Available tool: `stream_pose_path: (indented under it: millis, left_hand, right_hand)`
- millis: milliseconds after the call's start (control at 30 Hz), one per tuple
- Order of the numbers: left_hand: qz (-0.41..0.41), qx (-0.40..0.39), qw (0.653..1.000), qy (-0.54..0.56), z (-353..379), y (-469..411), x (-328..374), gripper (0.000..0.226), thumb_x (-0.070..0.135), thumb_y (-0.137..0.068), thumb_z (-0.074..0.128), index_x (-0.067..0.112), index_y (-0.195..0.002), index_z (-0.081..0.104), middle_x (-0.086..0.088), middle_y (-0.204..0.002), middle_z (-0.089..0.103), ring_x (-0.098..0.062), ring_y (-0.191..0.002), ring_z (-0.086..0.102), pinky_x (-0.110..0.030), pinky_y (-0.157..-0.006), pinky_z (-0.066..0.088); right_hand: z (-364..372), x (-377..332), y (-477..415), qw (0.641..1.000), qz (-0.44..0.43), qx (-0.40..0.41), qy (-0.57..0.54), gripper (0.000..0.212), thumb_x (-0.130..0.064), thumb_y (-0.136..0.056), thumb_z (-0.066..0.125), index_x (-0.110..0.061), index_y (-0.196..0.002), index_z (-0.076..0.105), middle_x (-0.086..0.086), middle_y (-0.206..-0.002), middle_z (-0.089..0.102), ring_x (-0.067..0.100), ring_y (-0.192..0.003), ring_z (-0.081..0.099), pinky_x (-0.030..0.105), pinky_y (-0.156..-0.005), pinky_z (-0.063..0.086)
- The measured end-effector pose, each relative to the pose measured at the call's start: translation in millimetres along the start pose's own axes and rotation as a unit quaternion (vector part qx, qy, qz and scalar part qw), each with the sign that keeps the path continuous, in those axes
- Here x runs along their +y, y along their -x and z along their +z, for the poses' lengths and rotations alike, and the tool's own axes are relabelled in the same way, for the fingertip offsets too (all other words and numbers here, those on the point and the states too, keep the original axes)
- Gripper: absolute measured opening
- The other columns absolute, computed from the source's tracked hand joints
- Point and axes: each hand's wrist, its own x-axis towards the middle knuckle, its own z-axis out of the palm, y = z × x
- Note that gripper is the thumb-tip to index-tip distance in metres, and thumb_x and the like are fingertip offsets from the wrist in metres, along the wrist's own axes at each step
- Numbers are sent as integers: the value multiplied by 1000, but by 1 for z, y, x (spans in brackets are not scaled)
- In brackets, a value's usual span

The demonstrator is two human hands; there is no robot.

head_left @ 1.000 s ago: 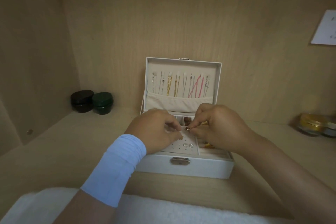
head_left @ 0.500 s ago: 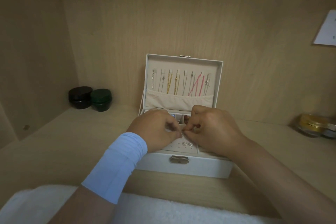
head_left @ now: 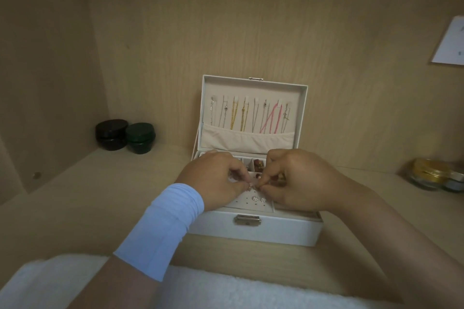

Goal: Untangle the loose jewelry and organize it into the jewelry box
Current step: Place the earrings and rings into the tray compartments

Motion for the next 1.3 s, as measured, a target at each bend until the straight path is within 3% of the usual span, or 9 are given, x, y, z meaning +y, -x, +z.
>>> stream_pose_path:
  millis: [367, 533, 700, 800, 933, 1033, 1200, 1300]
  left_hand:
    - [2, -7, 1000, -19, -2, 1, 4, 7, 46, -82, 67, 41, -85, 72, 21, -89, 59, -2, -91, 48, -26, -81, 44]
    - [2, 18, 1000, -2, -6, 5, 16, 14, 43, -87, 63, 39, -98, 70, 24, -95, 61, 5, -92, 51, -20, -81, 44]
    - [39, 56, 998, 15, -1, -9, 60, 12, 37, -88, 60, 37, -96, 69, 23, -90, 62, 3, -86, 54, -24, -81, 45]
    - [74, 31, 997, -3, 12, -29, 93, 14, 36, -89, 59, 36, -98, 69, 24, -90, 63, 2, -85, 51, -23, -81, 44]
    - [100, -25, 994, -27, 39, -59, 136, 15, 34, -88, 60, 34, -100, 70, 16, -98, 67, -4, -82, 52, -22, -81, 46]
    - [78, -104, 990, -54, 66, -83, 157, 17, 28, -88, 61, 33, -101, 70, 14, -104, 68, -11, -92, 60, -25, -89, 47]
    - [30, -205, 971, -117, 111, -112, 160, 26, 23, -88, 63, 29, -112, 71, 5, -120, 67, -17, -109, 62, -27, -98, 47]
    - [18, -221, 965, -142, 123, -118, 158, 31, 25, -88, 63, 29, -118, 70, 3, -124, 66, -19, -113, 62, -31, -100, 47]
  right_hand:
    - [0, 6, -1, 995, 33, -6, -94, 13, -30, -86, 71, -37, -95, 78, -22, -79, 58, -9, -74, 54, 16, -68, 42]
    - [-24, 26, 13, 974, 99, 57, -195, 11, -19, -89, 72, -25, -95, 79, -14, -87, 69, -13, -68, 56, 5, -63, 39]
    - [-48, 80, 55, 968, 185, 65, -159, 9, -21, -91, 70, -24, -95, 77, -15, -92, 68, -18, -69, 55, 2, -64, 38]
    - [-47, 113, 83, 961, 246, 44, -120, 10, -24, -91, 69, -31, -95, 75, -13, -93, 67, -13, -69, 56, 3, -61, 36]
    - [-24, 141, 109, 947, 301, 29, -112, 15, -21, -90, 68, -33, -96, 75, -10, -98, 71, 6, -91, 64, 19, -79, 45]
    - [-9, 147, 112, 941, 310, 2, -137, 15, -24, -89, 69, -27, -100, 78, -11, -98, 73, 7, -95, 66, 22, -86, 49]
    - [0, 147, 109, 930, 333, -16, -151, 19, -51, -77, 75, -34, -85, 79, -16, -78, 73, 2, -78, 66, 26, -73, 53]
    - [6, 147, 106, 937, 327, -17, -118, 25, -57, -72, 75, -36, -85, 78, -16, -81, 72, 4, -81, 65, 25, -68, 49]
